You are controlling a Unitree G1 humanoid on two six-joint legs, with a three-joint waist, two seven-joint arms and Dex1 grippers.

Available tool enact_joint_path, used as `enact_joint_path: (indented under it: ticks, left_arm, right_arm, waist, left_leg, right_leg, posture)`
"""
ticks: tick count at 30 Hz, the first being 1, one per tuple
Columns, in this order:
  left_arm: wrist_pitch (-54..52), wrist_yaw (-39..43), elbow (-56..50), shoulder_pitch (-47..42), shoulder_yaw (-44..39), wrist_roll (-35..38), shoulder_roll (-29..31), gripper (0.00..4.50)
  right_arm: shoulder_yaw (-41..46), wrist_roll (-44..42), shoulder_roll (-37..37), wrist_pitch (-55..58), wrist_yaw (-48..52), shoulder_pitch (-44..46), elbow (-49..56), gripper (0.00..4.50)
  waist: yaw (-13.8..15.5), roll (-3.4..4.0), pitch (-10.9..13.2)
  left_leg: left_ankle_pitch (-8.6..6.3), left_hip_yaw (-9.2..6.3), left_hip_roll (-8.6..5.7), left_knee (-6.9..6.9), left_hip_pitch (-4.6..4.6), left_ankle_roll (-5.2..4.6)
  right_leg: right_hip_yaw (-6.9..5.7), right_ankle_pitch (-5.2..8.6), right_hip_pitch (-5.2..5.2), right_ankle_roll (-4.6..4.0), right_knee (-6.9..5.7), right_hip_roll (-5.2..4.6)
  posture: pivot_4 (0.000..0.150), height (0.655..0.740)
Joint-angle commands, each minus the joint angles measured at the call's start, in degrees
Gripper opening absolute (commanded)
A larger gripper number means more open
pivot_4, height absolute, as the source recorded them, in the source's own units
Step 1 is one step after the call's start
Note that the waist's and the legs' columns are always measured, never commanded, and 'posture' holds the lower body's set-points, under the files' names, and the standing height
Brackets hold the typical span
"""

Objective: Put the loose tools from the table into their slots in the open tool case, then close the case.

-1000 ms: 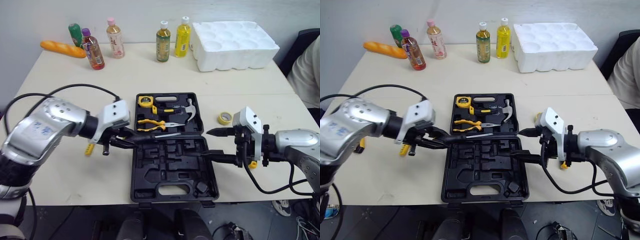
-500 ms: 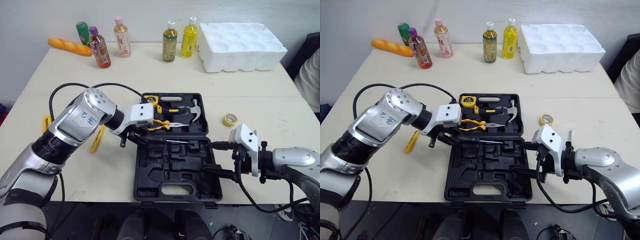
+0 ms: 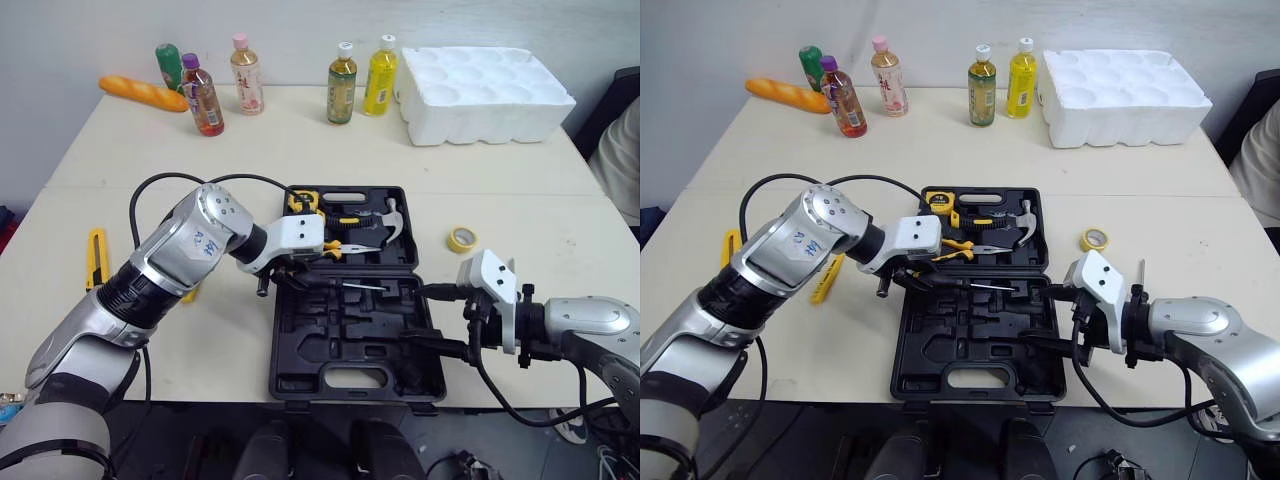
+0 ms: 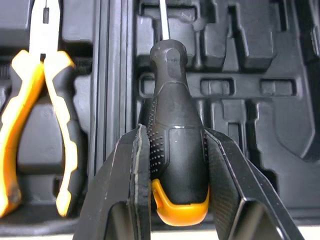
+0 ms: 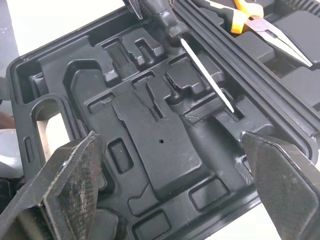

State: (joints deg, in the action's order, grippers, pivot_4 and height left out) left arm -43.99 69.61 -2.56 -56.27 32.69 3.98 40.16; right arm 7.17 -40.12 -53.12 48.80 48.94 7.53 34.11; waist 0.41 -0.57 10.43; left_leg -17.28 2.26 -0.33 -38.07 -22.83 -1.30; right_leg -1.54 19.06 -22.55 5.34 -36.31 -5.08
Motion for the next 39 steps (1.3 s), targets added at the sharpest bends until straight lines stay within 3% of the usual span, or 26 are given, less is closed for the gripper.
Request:
enact_joint_path:
  ticks: [1,7,9,12,13,15,17,20,27,30,39]
  left_arm:
    - [1.0,0.3,-0.1,-0.3,-0.5,-1.0,-0.8,1.04]
    - [4.1,-0.5,1.5,1.1,0.2,-3.3,-2.0,1.04]
    - [3.9,-0.1,1.3,1.4,-0.4,-3.0,-1.9,2.09]
    - [5.1,0.4,1.1,2.1,-3.3,-1.6,-1.0,3.09]
    - [6.3,0.9,0.8,2.8,-5.1,-0.1,-1.0,3.67]
    - [8.8,1.3,0.6,4.2,-8.4,2.9,-2.0,4.4]
    - [18.0,4.1,1.5,8.3,-12.9,7.0,-2.1,4.46]
    - [21.1,2.9,4.1,11.9,-17.6,10.0,-4.4,4.46]
    - [28.7,0.4,14.6,15.3,-21.7,11.4,-11.9,1.18]
    - [27.8,-1.1,17.9,15.6,-20.8,9.3,-12.3,0.07]
    - [29.3,-0.6,20.3,16.6,-17.3,4.5,-11.6,0.07]
  right_arm:
    - [1.4,-0.8,0.0,-0.6,-0.3,-0.5,2.2,4.5]
    - [1.6,-1.1,0.2,-0.6,-0.7,-0.5,2.3,4.5]
    - [1.6,-1.2,0.1,-0.7,-0.7,-0.7,2.4,4.5]
    - [1.7,-1.3,0.0,-0.7,-0.7,-0.7,2.5,4.5]
    - [1.9,-1.4,0.0,-0.7,-0.8,-0.7,2.5,4.5]
    - [2.2,-1.6,0.0,-0.6,-0.8,-0.9,2.7,4.5]
    - [2.3,-2.0,0.2,-0.9,-0.7,-1.1,3.0,4.5]
    - [2.2,-2.2,0.6,-1.2,-0.8,-1.1,3.0,4.5]
    - [1.4,-3.1,2.8,-1.0,-1.9,1.1,2.1,4.5]
    - [0.6,-3.2,3.5,-0.6,-2.5,1.9,2.2,4.5]
    - [-0.2,-3.2,4.2,0.2,-3.4,2.9,2.8,4.5]
  waist:
    - [0.0,0.0,0.0]
    - [0.1,0.0,0.0]
    - [0.3,0.0,0.0]
    - [0.3,0.0,0.0]
    - [0.3,0.0,0.0]
    - [0.2,0.0,0.0]
    - [0.3,0.0,0.0]
    - [0.3,0.01,0.0]
    - [0.8,0.0,0.0]
    - [0.9,-0.01,0.0]
    - [0.8,-0.01,0.0]
  left_leg:
    - [0.0,0.0,0.0,-0.01,0.0,0.0]
    - [0.0,0.0,0.0,-0.05,-0.01,0.0]
    - [0.0,0.0,0.0,-0.1,-0.01,0.0]
    - [0.0,0.0,0.0,-0.11,-0.01,0.0]
    - [0.0,0.0,0.0,-0.11,-0.01,0.0]
    - [0.0,0.0,0.0,-0.11,-0.01,0.0]
    - [0.0,0.0,0.0,-0.11,-0.01,0.0]
    - [0.0,-0.01,0.01,-0.14,0.01,0.02]
    - [-0.02,-0.02,-0.02,-0.31,-0.02,-0.03]
    - [-0.02,-0.02,-0.02,-0.3,-0.03,-0.03]
    - [-0.02,-0.01,-0.02,-0.31,-0.03,-0.02]
  right_leg:
    - [0.0,0.0,-0.01,0.0,-0.02,0.0]
    - [0.0,0.0,-0.02,0.0,-0.09,0.0]
    - [0.0,0.0,-0.02,0.0,-0.11,0.0]
    - [0.01,0.0,-0.02,0.0,-0.12,0.0]
    - [0.01,0.0,-0.02,0.0,-0.12,0.0]
    - [0.01,0.0,-0.02,0.0,-0.13,0.0]
    - [0.0,0.0,-0.03,0.0,-0.15,0.0]
    - [0.0,0.0,-0.03,0.0,-0.17,-0.02]
    - [-0.04,-0.02,-0.01,0.03,-0.23,-0.02]
    - [-0.07,-0.02,-0.01,0.03,-0.23,-0.02]
    - [-0.06,-0.02,-0.02,0.03,-0.27,-0.01]
  posture:
    - [0.15,0.74]
    - [0.15,0.74]
    - [0.15,0.74]
    - [0.15,0.74]
    - [0.15,0.74]
    - [0.15,0.74]
    - [0.15,0.74]
    - [0.15,0.74]
    - [0.15,0.74]
    - [0.15,0.74]
    - [0.15,0.74]
